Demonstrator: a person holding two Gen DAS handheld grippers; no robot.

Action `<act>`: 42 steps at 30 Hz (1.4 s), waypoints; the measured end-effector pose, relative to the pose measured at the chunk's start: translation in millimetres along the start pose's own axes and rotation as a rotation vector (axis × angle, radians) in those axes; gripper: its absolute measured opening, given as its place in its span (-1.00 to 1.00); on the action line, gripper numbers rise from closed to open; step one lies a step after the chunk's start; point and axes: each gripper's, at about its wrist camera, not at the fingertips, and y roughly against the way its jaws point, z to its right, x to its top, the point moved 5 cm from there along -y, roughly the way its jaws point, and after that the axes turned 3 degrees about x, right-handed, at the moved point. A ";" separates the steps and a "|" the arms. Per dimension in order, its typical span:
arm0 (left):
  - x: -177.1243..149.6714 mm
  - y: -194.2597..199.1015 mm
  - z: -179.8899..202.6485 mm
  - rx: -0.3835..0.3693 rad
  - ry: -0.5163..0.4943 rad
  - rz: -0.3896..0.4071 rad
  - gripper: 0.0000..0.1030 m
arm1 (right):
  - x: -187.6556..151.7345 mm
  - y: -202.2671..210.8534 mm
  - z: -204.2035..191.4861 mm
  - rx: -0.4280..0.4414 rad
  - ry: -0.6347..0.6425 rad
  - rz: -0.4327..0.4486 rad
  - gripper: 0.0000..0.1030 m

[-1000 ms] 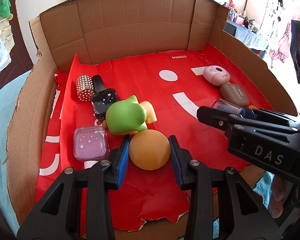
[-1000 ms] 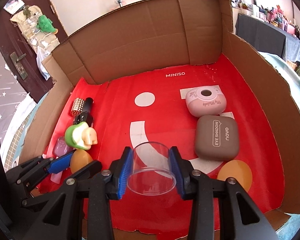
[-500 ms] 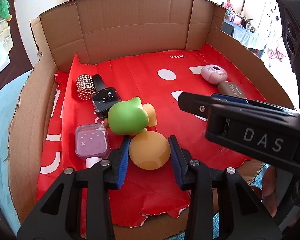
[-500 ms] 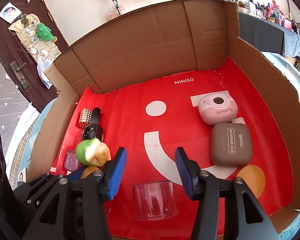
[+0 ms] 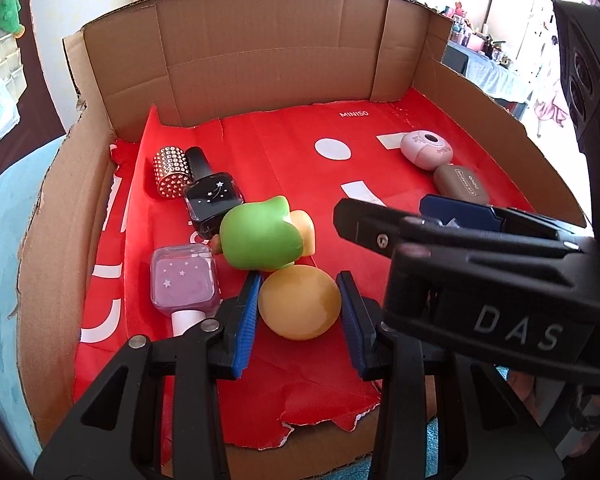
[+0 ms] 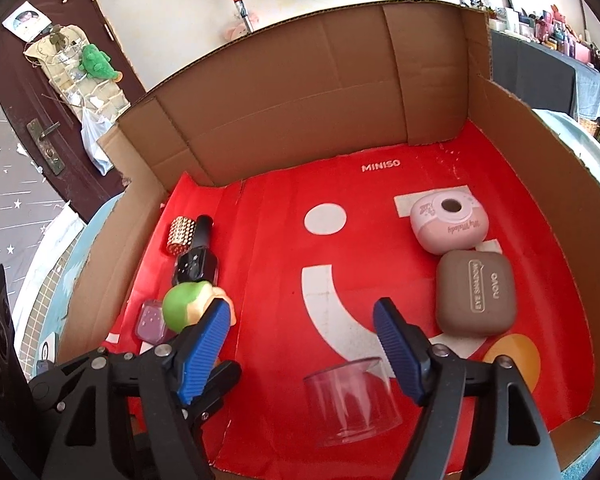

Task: Organize rigid objects
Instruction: 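Open right gripper releasing clear cup while left gripper releases yellow ball, then withdraw both open grippers from the box back over the table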

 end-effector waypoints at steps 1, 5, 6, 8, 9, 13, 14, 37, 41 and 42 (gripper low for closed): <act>-0.2 0.1 -0.4 -0.003 0.003 0.000 -0.30 | -1.2 -0.3 -0.3 0.001 0.001 -0.002 0.48; -1.0 1.0 -0.7 -0.001 0.001 0.003 -0.30 | -4.4 -0.2 -1.8 0.013 0.010 0.001 0.50; -1.1 0.9 -0.6 -0.001 0.000 0.003 -0.29 | -5.6 -0.1 -2.4 0.015 0.012 0.004 0.56; -1.1 1.0 -0.5 -0.002 0.000 0.004 -0.29 | -8.0 -0.5 -3.7 0.008 0.022 0.010 0.72; -1.1 1.0 -0.6 -0.002 0.000 0.004 -0.29 | -9.9 -1.6 -4.6 0.004 0.028 0.006 0.77; -1.7 1.1 -1.0 -0.005 0.004 0.004 -0.29 | -12.2 -0.9 -6.7 0.022 0.017 0.020 0.79; -1.9 1.1 -0.9 -0.005 0.004 0.004 -0.29 | -11.0 0.3 -8.0 0.020 0.020 0.032 0.88; -2.7 -0.1 2.8 0.030 0.030 0.031 0.16 | -11.4 4.1 -6.2 0.020 -0.056 0.085 1.00; -2.8 -4.7 3.9 0.004 0.047 0.035 0.38 | -12.8 0.4 -6.2 0.011 -0.050 0.074 1.00; -2.8 -5.2 4.5 0.007 0.049 0.034 0.39 | -12.1 1.6 -6.2 0.009 -0.048 0.086 1.00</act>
